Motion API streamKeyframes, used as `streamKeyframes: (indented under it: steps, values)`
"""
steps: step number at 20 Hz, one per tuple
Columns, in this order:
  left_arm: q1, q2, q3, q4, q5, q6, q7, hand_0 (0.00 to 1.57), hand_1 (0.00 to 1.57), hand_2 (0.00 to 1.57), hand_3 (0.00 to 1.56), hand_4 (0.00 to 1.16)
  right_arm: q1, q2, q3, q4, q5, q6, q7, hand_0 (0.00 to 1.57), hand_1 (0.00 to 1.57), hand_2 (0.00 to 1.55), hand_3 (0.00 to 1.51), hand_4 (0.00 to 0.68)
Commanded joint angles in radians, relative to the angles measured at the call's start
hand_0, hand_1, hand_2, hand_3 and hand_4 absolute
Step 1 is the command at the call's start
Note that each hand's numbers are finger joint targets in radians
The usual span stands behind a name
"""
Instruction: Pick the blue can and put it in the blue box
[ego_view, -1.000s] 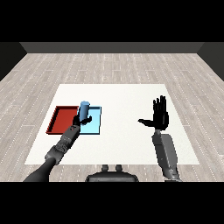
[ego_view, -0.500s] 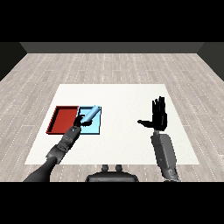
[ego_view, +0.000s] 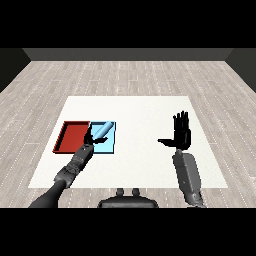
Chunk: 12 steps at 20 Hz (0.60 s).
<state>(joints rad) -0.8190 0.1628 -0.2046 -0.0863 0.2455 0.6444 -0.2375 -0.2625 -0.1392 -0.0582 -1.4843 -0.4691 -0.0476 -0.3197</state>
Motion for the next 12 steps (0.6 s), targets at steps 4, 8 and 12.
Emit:
streamKeyframes:
  steps: [4,8,12]
  values:
    - [0.034,-0.042,0.113,-0.227,0.097,-0.010,-0.314,0.00,0.00,0.00,0.00,0.00,0.019,0.000,0.015,-0.060,-0.005,0.012,0.015,0.00,0.00,0.00,0.00,0.000]
    - [0.021,-0.043,0.109,-0.371,0.110,-0.198,-0.441,0.00,0.00,0.00,0.00,0.00,0.068,0.001,0.032,-0.074,0.010,0.020,0.010,0.00,0.00,0.00,0.00,0.000]
    - [0.139,-0.028,0.079,-0.534,0.120,-0.331,-0.515,0.00,0.00,0.00,0.00,0.00,0.109,0.007,0.070,-0.068,0.043,0.027,0.010,0.00,0.00,0.00,0.00,0.000]
